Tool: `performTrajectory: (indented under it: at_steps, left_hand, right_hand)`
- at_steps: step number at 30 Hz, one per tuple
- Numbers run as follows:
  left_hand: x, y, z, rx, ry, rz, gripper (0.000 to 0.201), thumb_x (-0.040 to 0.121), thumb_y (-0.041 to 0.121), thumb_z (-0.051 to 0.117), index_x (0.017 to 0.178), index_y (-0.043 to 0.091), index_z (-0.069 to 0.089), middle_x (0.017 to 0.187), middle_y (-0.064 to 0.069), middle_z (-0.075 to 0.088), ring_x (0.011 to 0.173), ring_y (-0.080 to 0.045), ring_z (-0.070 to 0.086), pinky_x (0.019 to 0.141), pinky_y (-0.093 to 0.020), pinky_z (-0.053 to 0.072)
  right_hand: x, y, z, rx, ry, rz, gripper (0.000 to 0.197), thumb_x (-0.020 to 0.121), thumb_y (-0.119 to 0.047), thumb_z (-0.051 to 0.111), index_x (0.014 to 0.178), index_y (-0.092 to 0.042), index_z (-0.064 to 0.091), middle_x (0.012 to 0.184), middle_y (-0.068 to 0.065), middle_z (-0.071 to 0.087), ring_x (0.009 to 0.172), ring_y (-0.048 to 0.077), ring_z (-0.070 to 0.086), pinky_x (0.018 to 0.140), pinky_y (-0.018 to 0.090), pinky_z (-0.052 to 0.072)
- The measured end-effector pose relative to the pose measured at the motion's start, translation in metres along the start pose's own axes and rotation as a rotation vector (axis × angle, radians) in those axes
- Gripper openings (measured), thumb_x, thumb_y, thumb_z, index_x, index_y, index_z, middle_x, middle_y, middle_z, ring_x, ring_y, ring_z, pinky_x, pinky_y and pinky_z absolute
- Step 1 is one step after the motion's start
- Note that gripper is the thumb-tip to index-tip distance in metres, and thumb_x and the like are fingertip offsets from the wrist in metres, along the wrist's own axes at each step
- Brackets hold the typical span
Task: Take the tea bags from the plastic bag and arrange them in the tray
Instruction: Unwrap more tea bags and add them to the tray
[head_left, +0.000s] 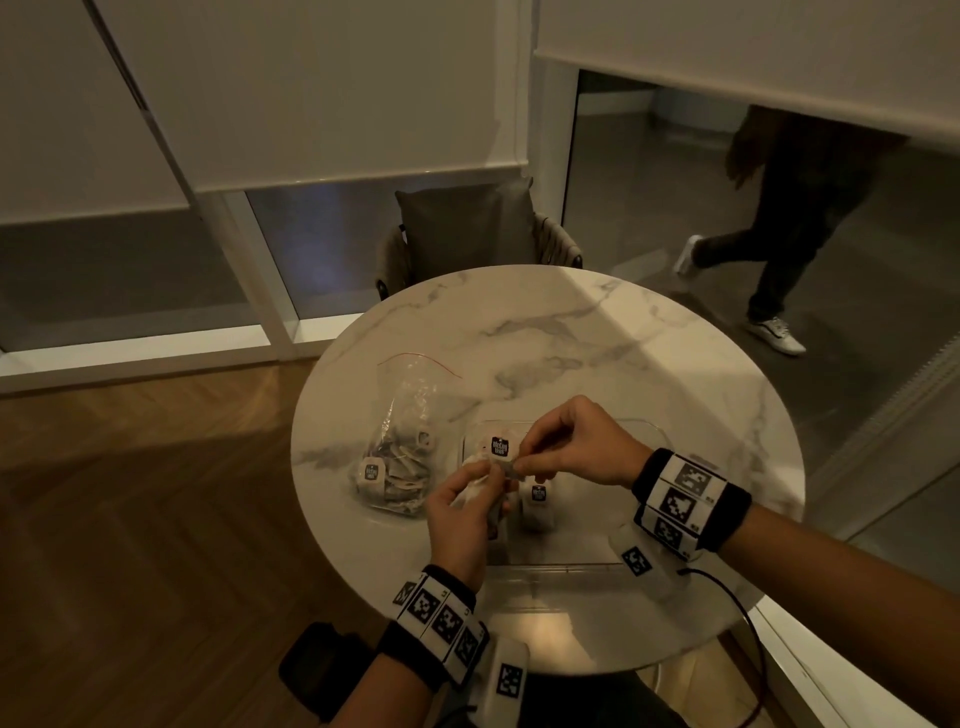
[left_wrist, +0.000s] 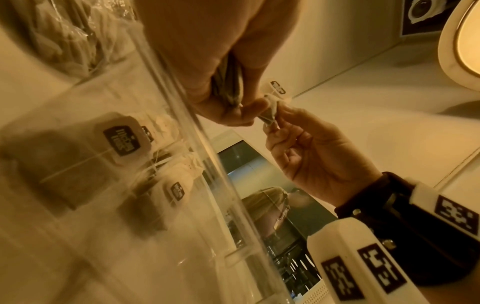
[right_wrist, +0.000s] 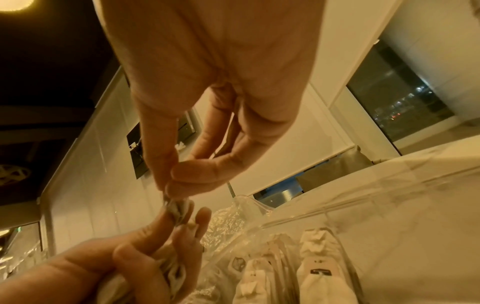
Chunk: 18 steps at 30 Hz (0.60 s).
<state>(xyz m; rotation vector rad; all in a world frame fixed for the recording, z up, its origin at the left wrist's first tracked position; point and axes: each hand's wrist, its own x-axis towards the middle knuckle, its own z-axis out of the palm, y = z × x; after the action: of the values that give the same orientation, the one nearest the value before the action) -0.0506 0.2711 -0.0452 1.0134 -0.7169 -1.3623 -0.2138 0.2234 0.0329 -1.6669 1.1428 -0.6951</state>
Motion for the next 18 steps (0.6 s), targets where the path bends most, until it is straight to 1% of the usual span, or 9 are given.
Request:
performTrajectory:
  at_steps: [1, 3, 5, 7, 9, 12, 15, 16, 18]
  left_hand:
    - [0.000, 0.000, 0.000, 0.003, 0.001, 0.001, 0.021, 0.090, 0.008, 0.065, 0.097, -0.011, 0.068, 0.079, -0.011, 0.067, 0.065, -0.012, 0.062, 0.055, -0.021, 0.050]
    - [-0.001, 0.000, 0.000, 0.003, 0.000, 0.000, 0.015, 0.090, 0.007, 0.065, 0.095, -0.007, 0.069, 0.078, -0.010, 0.068, 0.065, -0.012, 0.063, 0.056, -0.022, 0.050]
    - [-0.002, 0.000, 0.000, 0.013, 0.008, -0.001, 0.013, 0.090, 0.006, 0.065, 0.093, -0.006, 0.070, 0.076, -0.009, 0.068, 0.064, -0.011, 0.062, 0.055, -0.022, 0.051]
    - [-0.002, 0.000, 0.000, 0.020, 0.025, -0.006, 0.012, 0.090, 0.006, 0.065, 0.093, -0.005, 0.070, 0.074, -0.007, 0.068, 0.059, -0.009, 0.061, 0.053, -0.021, 0.050]
    - [-0.002, 0.000, 0.001, 0.026, 0.019, -0.006, 0.011, 0.090, 0.007, 0.066, 0.093, -0.002, 0.071, 0.074, -0.007, 0.069, 0.059, -0.009, 0.061, 0.052, -0.020, 0.049]
    - [-0.002, 0.000, 0.001, 0.033, 0.015, -0.001, 0.009, 0.090, 0.007, 0.066, 0.090, 0.000, 0.072, 0.077, -0.008, 0.069, 0.061, -0.010, 0.062, 0.054, -0.021, 0.051]
    - [-0.002, -0.001, 0.000, 0.056, 0.002, 0.008, 0.015, 0.089, 0.007, 0.067, 0.095, -0.007, 0.070, 0.076, -0.009, 0.069, 0.065, -0.011, 0.064, 0.055, -0.021, 0.052]
    - [-0.002, 0.000, 0.000, 0.053, 0.003, 0.004, 0.015, 0.089, 0.007, 0.067, 0.095, -0.007, 0.070, 0.075, -0.010, 0.069, 0.065, -0.012, 0.064, 0.055, -0.021, 0.052]
    - [-0.002, 0.000, 0.001, 0.051, 0.008, 0.007, 0.011, 0.089, 0.006, 0.067, 0.092, -0.004, 0.071, 0.074, -0.010, 0.069, 0.066, -0.013, 0.065, 0.056, -0.021, 0.052]
  right_hand:
    - [0.000, 0.000, 0.001, -0.025, 0.010, 0.004, 0.010, 0.073, -0.006, 0.083, 0.078, -0.001, 0.076, 0.073, 0.014, 0.074, 0.060, 0.017, 0.069, 0.063, 0.029, 0.058]
    - [0.001, -0.001, 0.002, -0.070, 0.074, 0.014, 0.010, 0.072, -0.004, 0.084, 0.071, -0.009, 0.075, 0.071, 0.011, 0.073, 0.058, 0.016, 0.069, 0.061, 0.029, 0.059]
    - [0.001, -0.003, 0.002, -0.088, 0.061, 0.015, 0.014, 0.071, -0.004, 0.085, 0.068, -0.014, 0.074, 0.072, 0.012, 0.074, 0.058, 0.017, 0.069, 0.059, 0.028, 0.058]
    - [0.001, -0.005, 0.003, -0.088, 0.009, 0.015, 0.011, 0.071, -0.006, 0.085, 0.071, -0.012, 0.075, 0.073, 0.013, 0.074, 0.057, 0.017, 0.069, 0.057, 0.026, 0.056]
    - [0.001, -0.004, 0.004, -0.111, 0.048, 0.025, 0.012, 0.071, -0.006, 0.085, 0.070, -0.013, 0.075, 0.072, 0.009, 0.074, 0.056, 0.017, 0.069, 0.054, 0.022, 0.055]
    - [0.000, -0.006, 0.001, -0.152, 0.018, 0.045, 0.010, 0.070, -0.007, 0.086, 0.074, -0.008, 0.076, 0.072, 0.010, 0.075, 0.055, 0.016, 0.068, 0.054, 0.023, 0.054]
    - [0.003, -0.009, -0.008, -0.180, 0.029, 0.092, 0.010, 0.071, -0.007, 0.085, 0.071, -0.011, 0.077, 0.066, 0.005, 0.074, 0.055, 0.018, 0.069, 0.056, 0.025, 0.054]
    - [0.005, -0.010, -0.012, -0.174, 0.037, 0.097, 0.010, 0.072, -0.006, 0.084, 0.074, -0.012, 0.077, 0.067, 0.004, 0.074, 0.056, 0.018, 0.069, 0.057, 0.026, 0.054]
    - [0.006, -0.015, -0.018, -0.137, 0.008, 0.106, 0.019, 0.073, -0.004, 0.082, 0.090, -0.010, 0.076, 0.077, 0.007, 0.074, 0.060, 0.018, 0.069, 0.060, 0.026, 0.055]
